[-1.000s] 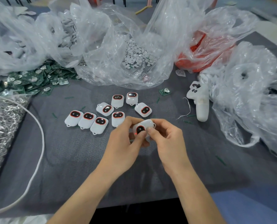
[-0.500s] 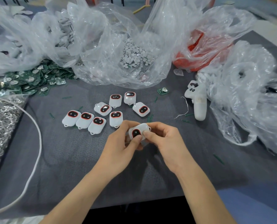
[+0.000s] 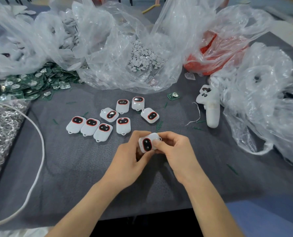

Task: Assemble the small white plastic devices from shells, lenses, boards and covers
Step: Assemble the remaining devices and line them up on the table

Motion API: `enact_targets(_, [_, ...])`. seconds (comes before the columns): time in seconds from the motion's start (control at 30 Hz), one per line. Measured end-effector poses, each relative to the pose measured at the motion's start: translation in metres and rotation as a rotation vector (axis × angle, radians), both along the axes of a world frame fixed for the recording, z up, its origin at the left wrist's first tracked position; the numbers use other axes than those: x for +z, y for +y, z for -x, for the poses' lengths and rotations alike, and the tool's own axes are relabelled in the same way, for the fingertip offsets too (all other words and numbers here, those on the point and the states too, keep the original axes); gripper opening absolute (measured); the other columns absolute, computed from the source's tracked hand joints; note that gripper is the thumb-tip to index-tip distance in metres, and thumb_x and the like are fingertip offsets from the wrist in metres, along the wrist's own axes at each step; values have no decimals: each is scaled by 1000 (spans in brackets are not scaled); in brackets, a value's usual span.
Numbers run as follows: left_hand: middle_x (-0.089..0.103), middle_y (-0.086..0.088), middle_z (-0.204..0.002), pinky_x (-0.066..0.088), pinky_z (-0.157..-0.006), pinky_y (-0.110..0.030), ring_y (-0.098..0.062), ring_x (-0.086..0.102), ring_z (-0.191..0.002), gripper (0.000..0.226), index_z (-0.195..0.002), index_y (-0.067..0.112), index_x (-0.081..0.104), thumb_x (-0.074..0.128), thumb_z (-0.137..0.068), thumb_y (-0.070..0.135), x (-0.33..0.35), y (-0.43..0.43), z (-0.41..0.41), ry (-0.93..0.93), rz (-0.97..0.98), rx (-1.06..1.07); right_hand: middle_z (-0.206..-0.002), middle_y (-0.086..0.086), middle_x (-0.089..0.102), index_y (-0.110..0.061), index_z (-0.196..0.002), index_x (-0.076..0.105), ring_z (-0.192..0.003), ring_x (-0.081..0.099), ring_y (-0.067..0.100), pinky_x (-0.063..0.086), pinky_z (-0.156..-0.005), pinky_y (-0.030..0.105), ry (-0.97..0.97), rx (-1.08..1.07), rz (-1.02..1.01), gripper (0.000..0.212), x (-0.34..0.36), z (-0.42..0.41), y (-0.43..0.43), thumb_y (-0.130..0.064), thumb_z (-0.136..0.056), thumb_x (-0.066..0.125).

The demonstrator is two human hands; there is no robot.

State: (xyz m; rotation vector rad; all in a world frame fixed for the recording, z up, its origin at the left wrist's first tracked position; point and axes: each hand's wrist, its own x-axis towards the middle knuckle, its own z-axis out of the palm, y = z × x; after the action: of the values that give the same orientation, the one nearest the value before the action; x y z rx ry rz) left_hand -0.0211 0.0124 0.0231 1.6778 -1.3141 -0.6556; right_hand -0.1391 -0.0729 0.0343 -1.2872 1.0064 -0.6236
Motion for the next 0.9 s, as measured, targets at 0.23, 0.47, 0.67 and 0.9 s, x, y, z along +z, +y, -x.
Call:
enact_targets(0.23, [66,9,-74,37,-54,-11,-5,55,-58,34,-109,36,48,66,-89,15,-6,1,-1,-24,-7,8,-90,10,73,-11,-93,70,-85,68,16,56,-80,26,-44,79,-66,18,1,4,-3,4,-85,63])
enact_targets(0.47, [64,1,-73,36,-52,-13,-5,48,-54,34,-113,34,49,64,-89,14,-4,1,-4,8,-26,-24,-91,11,74,-3,-100,70,-84,72,19,58,-73,27,-53,103,-111,18,5,7,-9,4,-87,62])
enact_targets(0.67, [65,12,-82,39,-55,-13,-8,58,-64,32,-113,33,48,64,-90,16,-5,2,-3,-37,-17,-56,-89,6,72,-21,-90,69,-86,70,19,59,-75,33,208,221,136,22,6,6,-12,0,-86,62])
enact_targets(0.9, [64,22,-76,39,-58,-8,5,59,-67,31,-101,35,49,73,-83,26,-5,0,-1,-83,-1,-7,-84,0,71,-29,-80,61,-83,67,17,56,-79,35,369,264,274,24,5,2,-6,-6,-87,61])
